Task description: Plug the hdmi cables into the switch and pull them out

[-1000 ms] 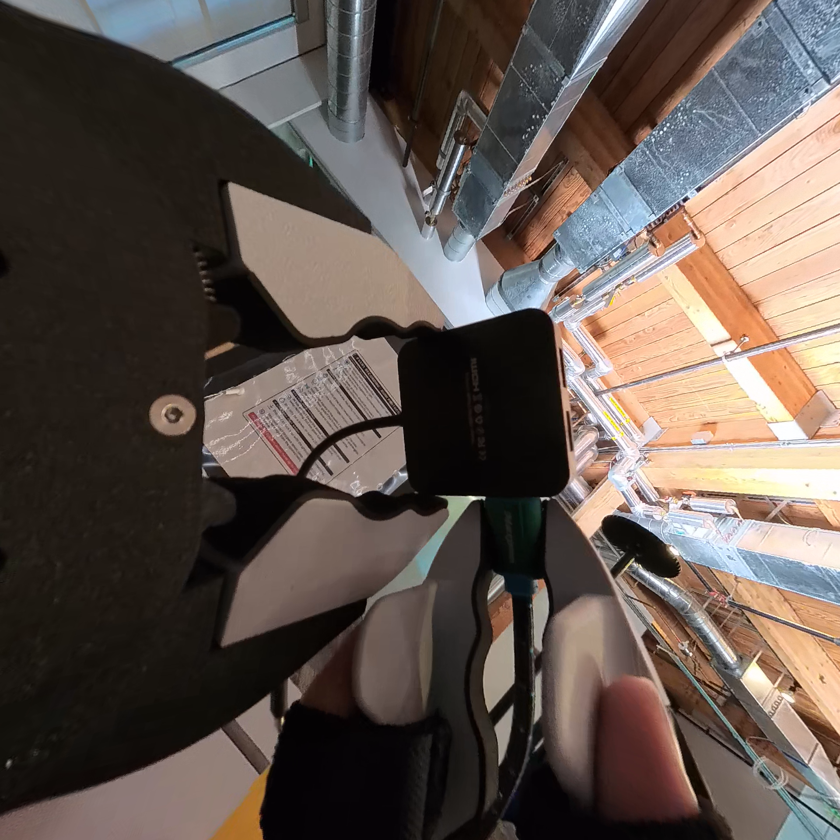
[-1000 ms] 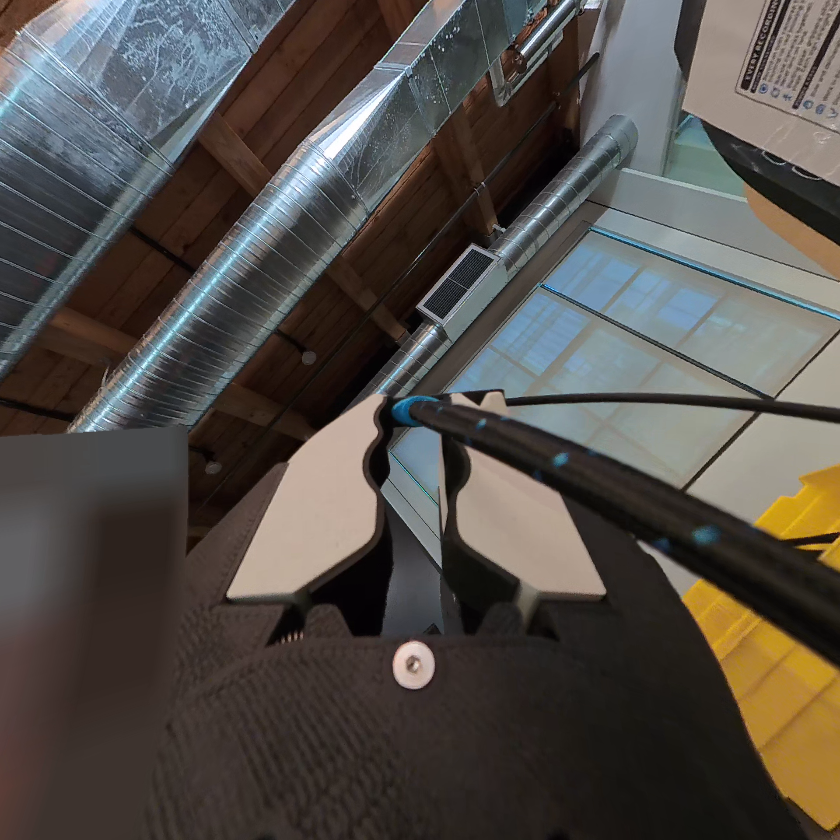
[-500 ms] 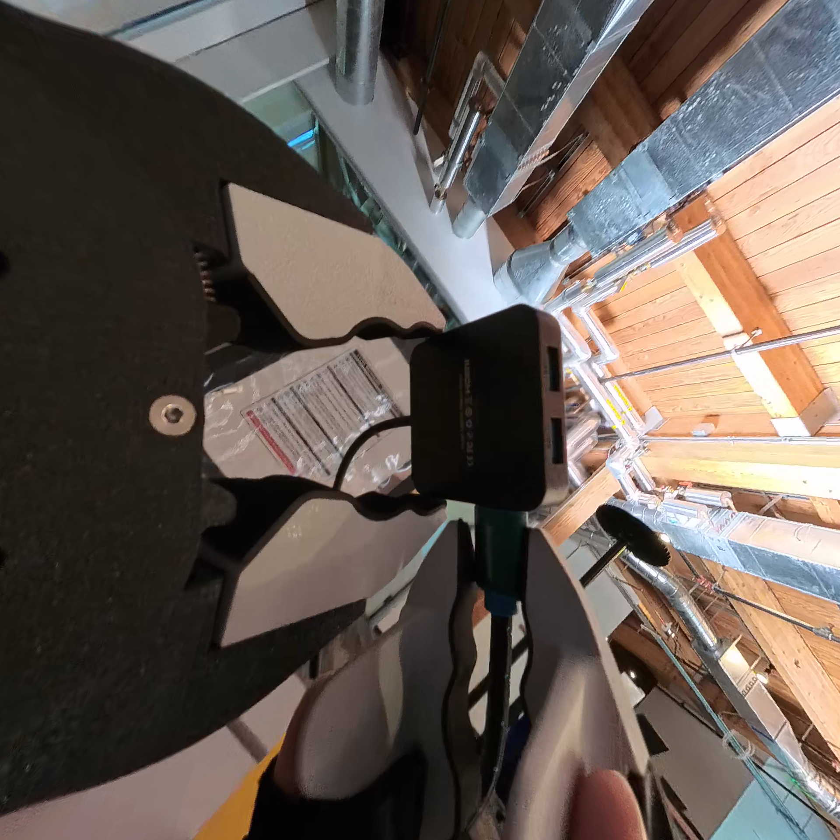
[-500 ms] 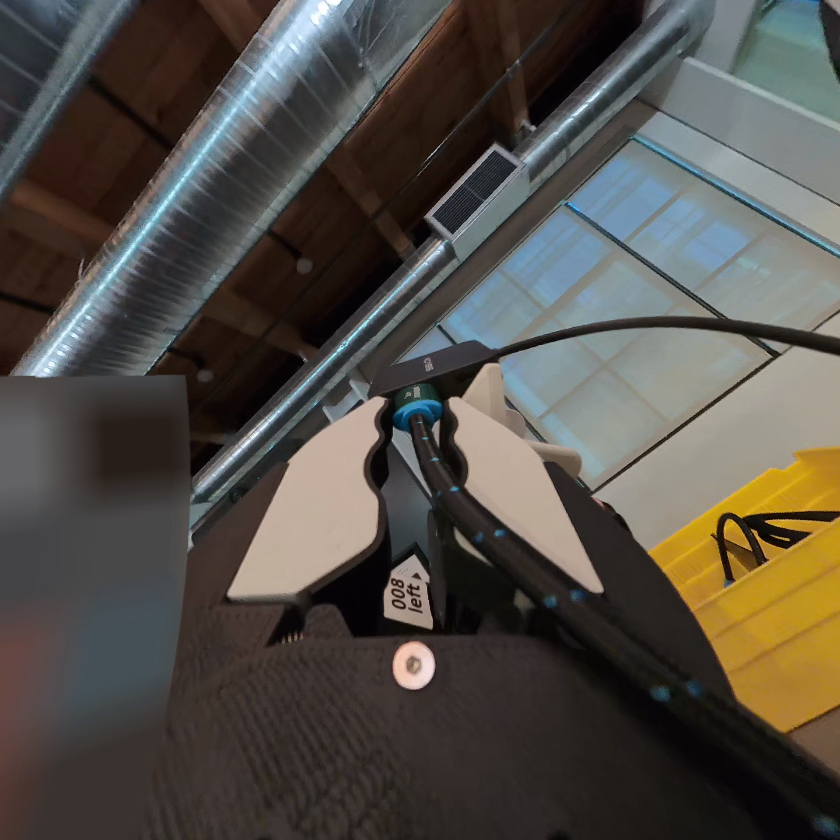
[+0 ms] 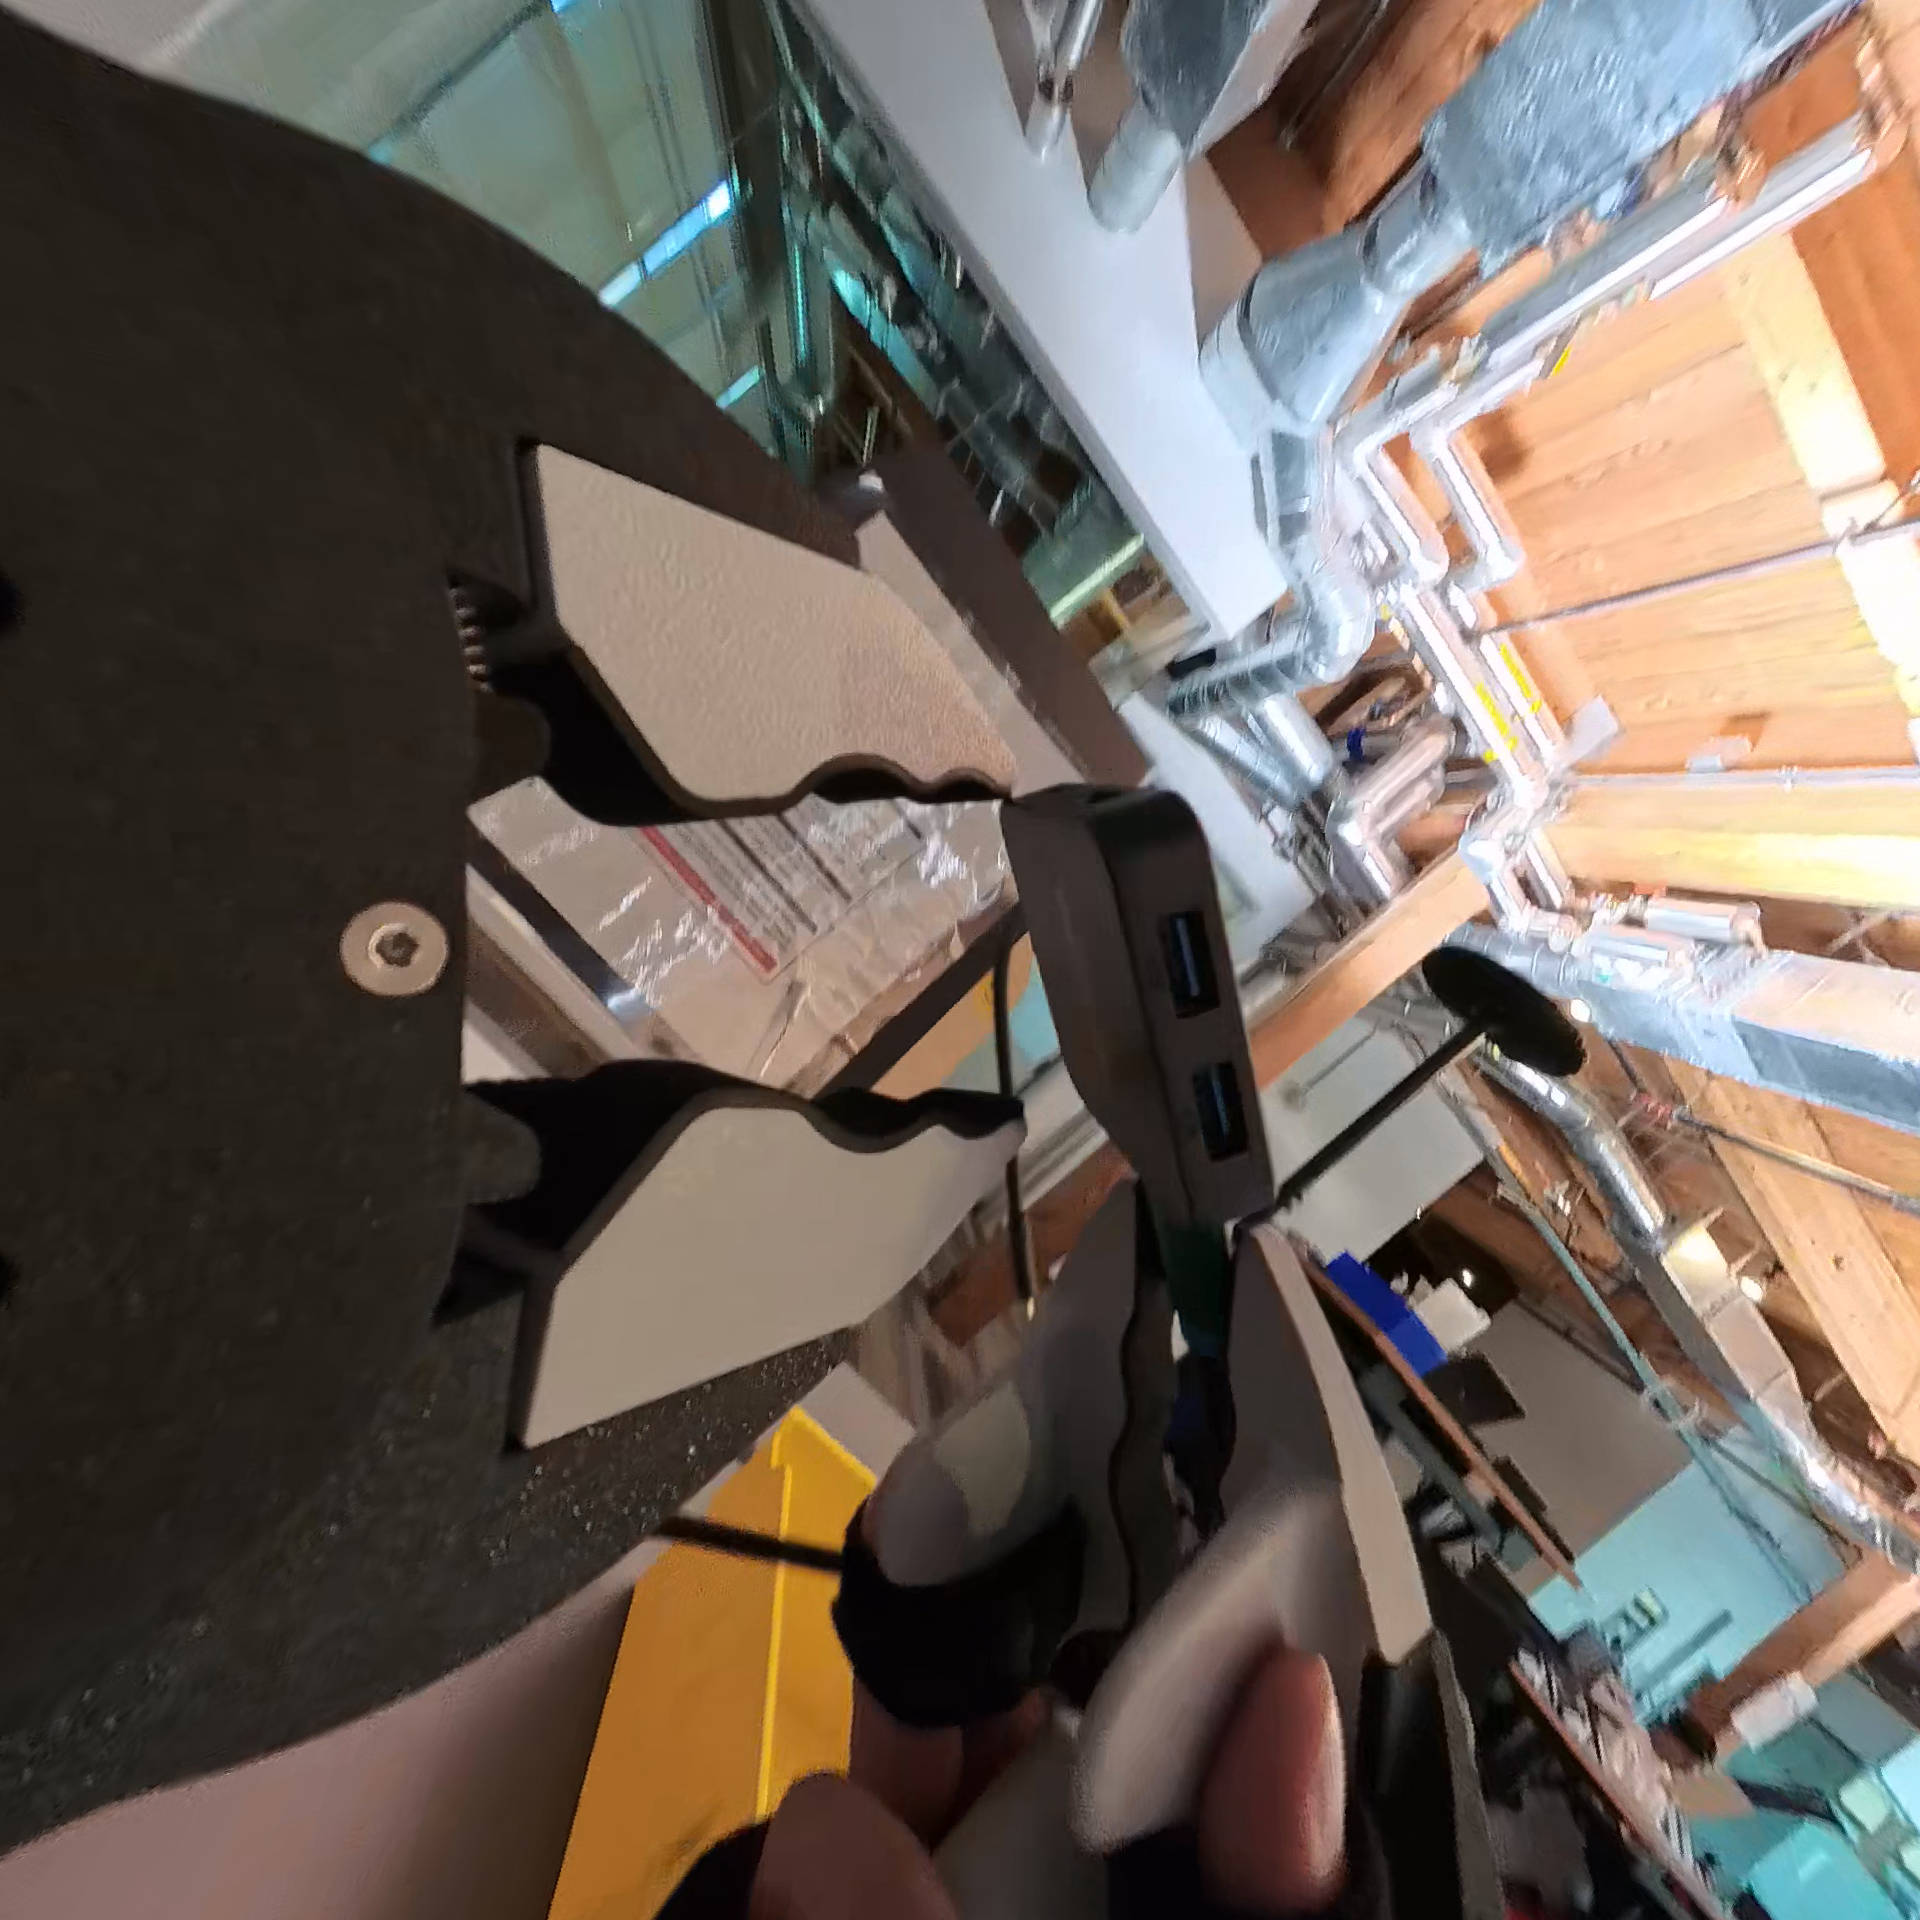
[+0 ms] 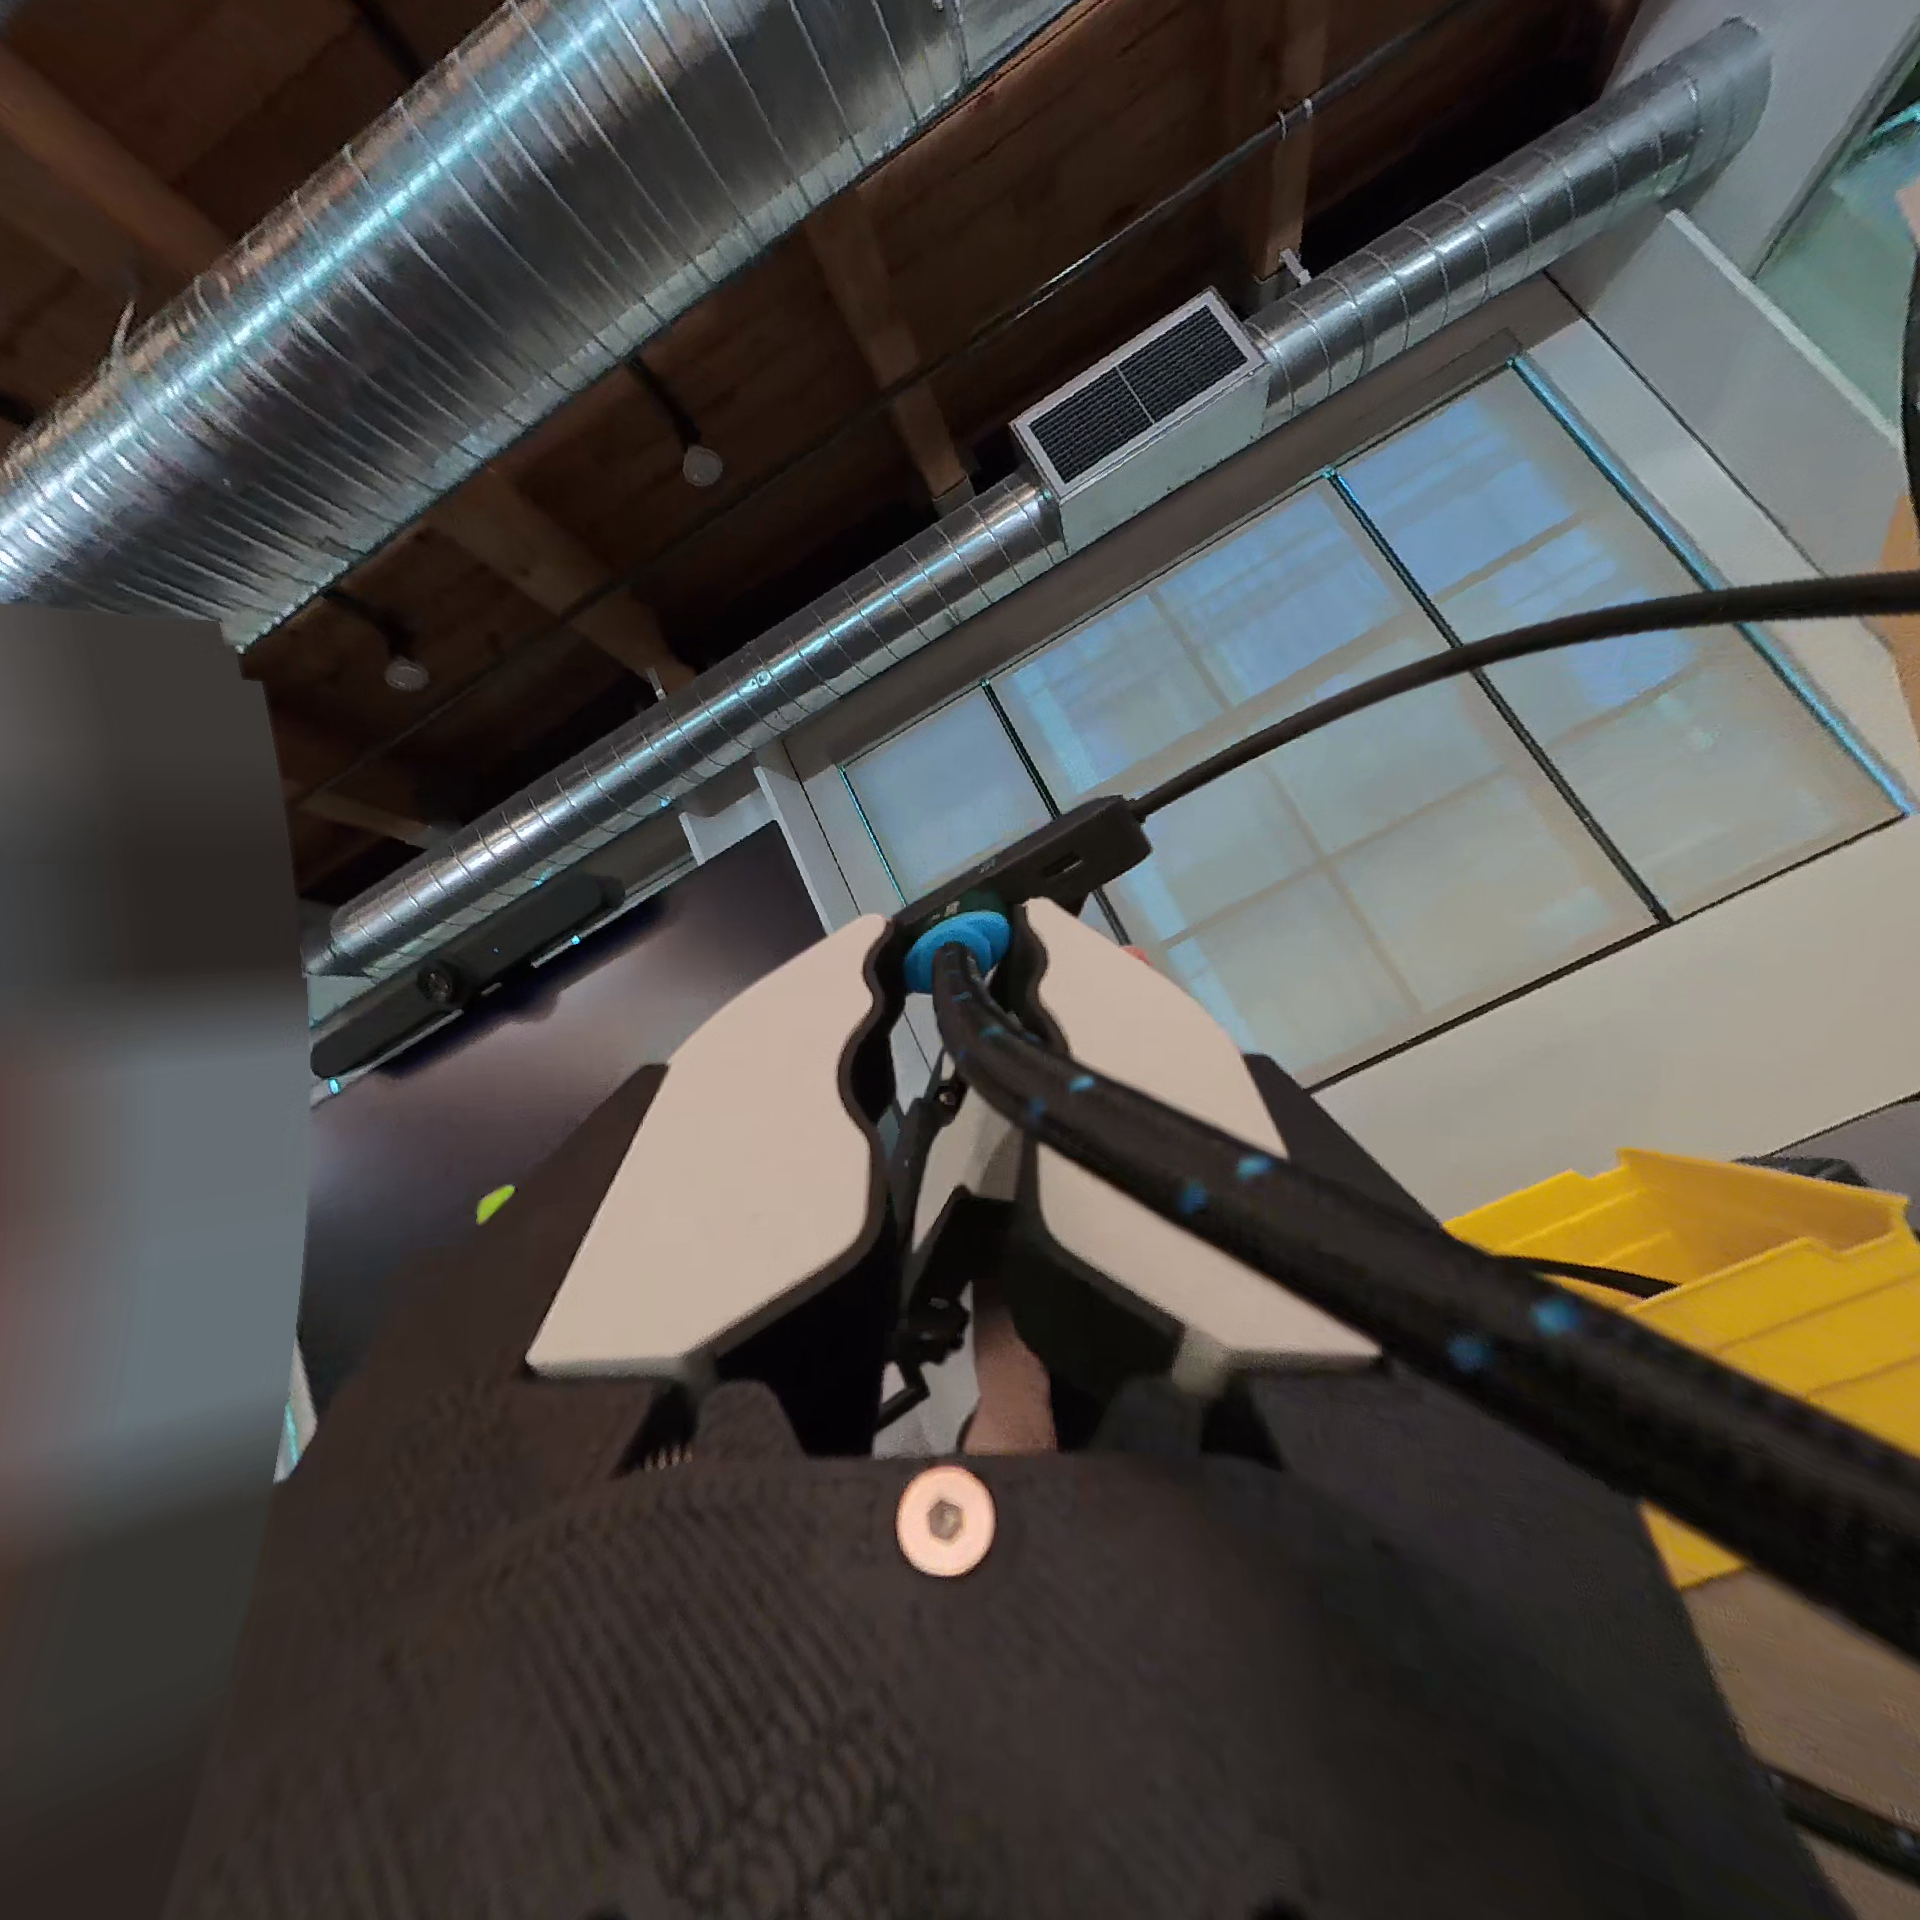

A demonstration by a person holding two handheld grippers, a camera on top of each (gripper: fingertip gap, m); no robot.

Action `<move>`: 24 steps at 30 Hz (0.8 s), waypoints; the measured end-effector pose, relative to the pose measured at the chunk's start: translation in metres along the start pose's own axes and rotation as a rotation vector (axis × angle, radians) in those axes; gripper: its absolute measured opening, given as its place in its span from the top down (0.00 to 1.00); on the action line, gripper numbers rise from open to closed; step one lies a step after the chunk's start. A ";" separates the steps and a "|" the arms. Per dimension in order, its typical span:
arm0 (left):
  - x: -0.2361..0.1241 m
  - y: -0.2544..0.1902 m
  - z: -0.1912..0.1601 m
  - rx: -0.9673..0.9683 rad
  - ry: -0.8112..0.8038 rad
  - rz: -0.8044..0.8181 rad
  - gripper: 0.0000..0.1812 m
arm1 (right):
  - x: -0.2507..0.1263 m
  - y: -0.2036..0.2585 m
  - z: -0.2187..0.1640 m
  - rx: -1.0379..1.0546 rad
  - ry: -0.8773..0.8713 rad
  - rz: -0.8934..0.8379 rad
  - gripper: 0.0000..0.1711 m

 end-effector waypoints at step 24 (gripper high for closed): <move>-0.024 -0.016 0.020 -1.377 0.124 -0.908 0.89 | -0.001 0.022 -0.020 -1.225 0.394 -0.051 0.88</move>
Point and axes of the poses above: each gripper's, where its closed fingertips meet, x out along the fingers, z out of its top, y = z × x across the jaws, the point moved 1 cm from there along -x, back along the fingers, and after that the axes turned 4 degrees about -x, right-handed, at the moved point
